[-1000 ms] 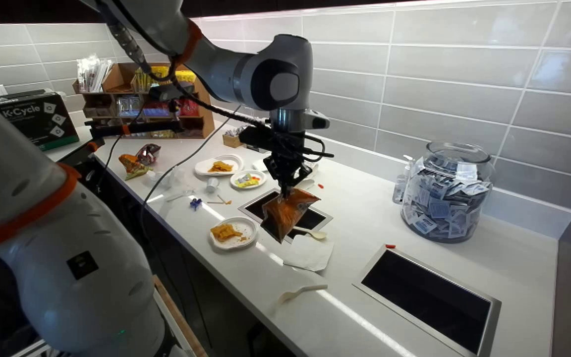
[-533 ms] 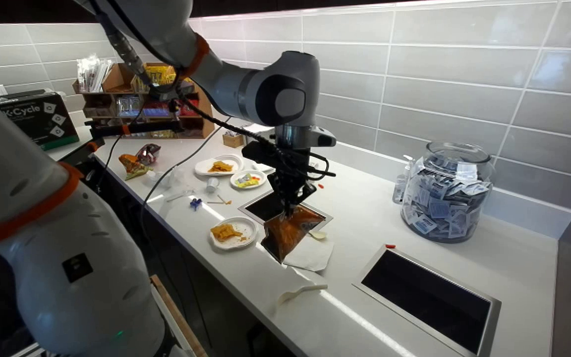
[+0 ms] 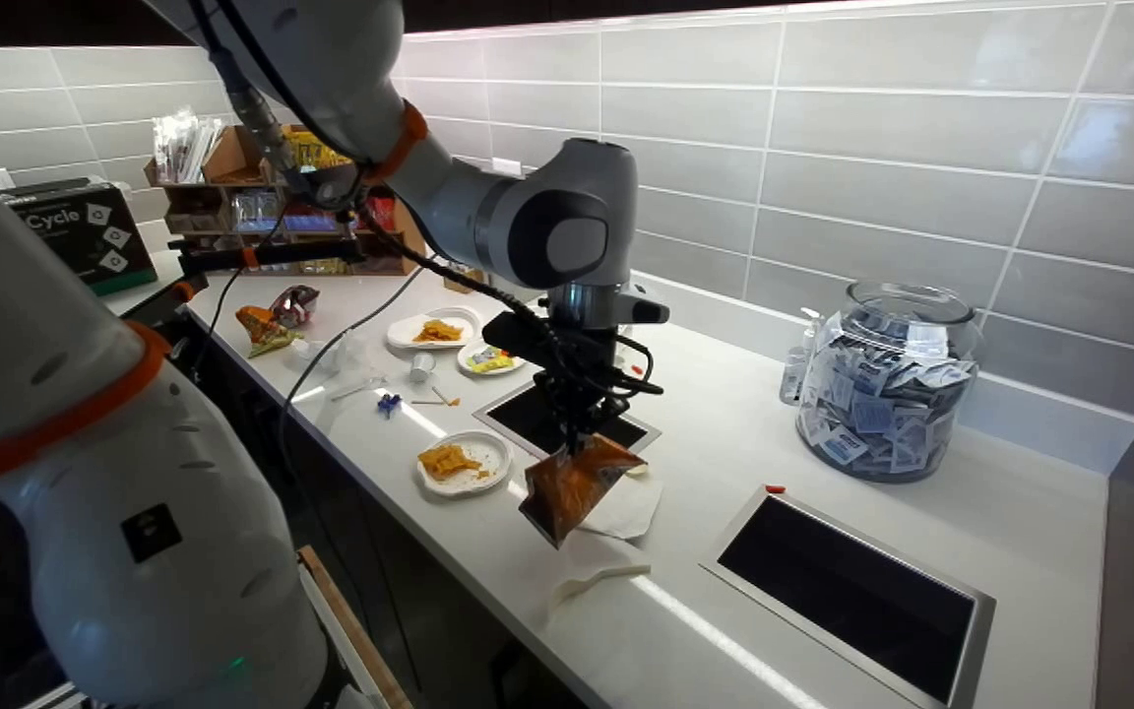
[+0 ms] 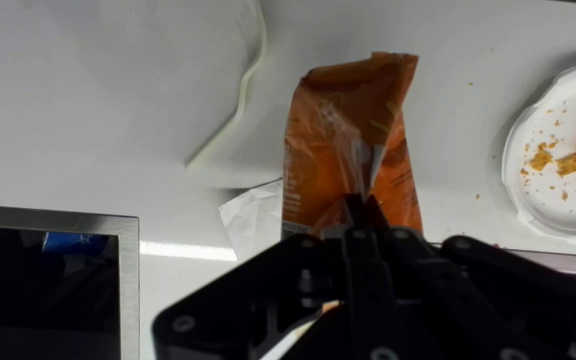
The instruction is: Put some snacks on the white plate from the pack
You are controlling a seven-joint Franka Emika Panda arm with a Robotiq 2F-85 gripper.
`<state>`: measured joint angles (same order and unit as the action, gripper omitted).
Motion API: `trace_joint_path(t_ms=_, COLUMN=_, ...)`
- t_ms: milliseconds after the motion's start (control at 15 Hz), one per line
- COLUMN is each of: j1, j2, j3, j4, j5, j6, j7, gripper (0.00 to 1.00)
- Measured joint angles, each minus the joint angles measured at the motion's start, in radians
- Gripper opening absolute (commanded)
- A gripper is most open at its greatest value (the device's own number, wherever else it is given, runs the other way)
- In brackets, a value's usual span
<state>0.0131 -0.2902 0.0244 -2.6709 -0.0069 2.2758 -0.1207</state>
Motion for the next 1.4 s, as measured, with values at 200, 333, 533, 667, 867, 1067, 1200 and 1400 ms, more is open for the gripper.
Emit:
trace_joint_path(t_ms=200, j1=0.0, j2=0.013, j3=-0.004, j4=-0.012, j5=0.0, j6=0.025, j7=0.0, gripper=0.26)
trace_joint_path(t_ms=333, j1=-0.001, j2=0.019, j3=-0.004, j4=-0.012, j5=0.0, j6=0.029, j7=0.002, gripper=0.32)
trace_joint_path(t_ms=533, j1=-0.004, j2=0.023, j3=-0.005, j4=-0.012, j5=0.0, j6=0.033, j7=0.003, gripper=0.56)
trace_joint_path(t_ms=667, j1=-0.004, j2=0.023, j3=-0.005, j4=-0.012, j5=0.0, j6=0.034, j7=0.004, gripper=0.69)
trace_joint_path(t_ms=867, j1=-0.005, j2=0.023, j3=-0.005, j4=-0.012, j5=0.0, j6=0.034, j7=0.005, gripper=0.92)
trace_joint_path(t_ms=1067, j1=-0.004, j2=0.023, j3=-0.005, j4=-0.012, j5=0.0, j6=0.035, j7=0.005, gripper=1.0)
trace_joint_path(t_ms=1200, j1=0.001, j2=0.025, j3=-0.001, j4=-0.012, j5=-0.004, j6=0.035, j7=-0.007, gripper=1.0)
trace_joint_path(t_ms=1400, j1=0.016, j2=0.033, j3=0.011, j4=-0.012, j5=-0.029, j6=0.044, j7=-0.033, gripper=1.0)
